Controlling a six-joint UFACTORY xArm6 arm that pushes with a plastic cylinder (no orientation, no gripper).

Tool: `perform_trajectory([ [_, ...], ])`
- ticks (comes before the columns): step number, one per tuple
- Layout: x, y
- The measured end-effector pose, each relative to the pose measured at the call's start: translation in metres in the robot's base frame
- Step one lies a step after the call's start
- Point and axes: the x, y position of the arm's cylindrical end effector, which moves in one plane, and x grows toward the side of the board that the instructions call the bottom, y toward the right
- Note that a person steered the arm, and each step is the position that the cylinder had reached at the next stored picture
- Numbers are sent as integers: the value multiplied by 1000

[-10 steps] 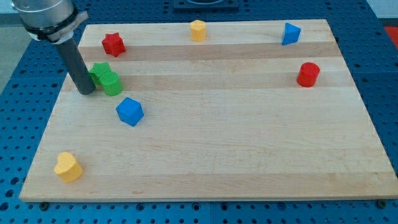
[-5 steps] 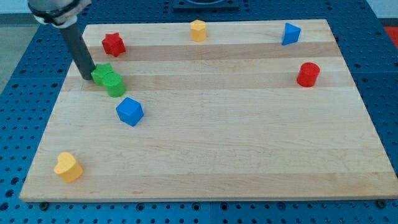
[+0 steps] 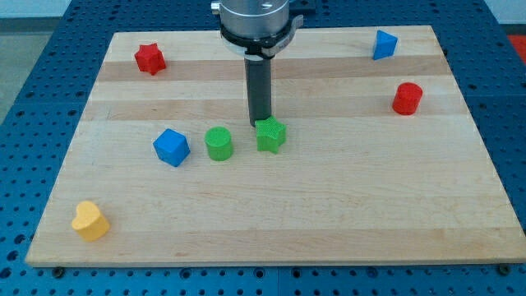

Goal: Separate the green blocks

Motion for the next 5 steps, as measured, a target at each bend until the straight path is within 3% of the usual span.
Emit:
perform_trajectory([
  [2,-18,-20],
  [3,-25,-62],
  [5,20,-84],
])
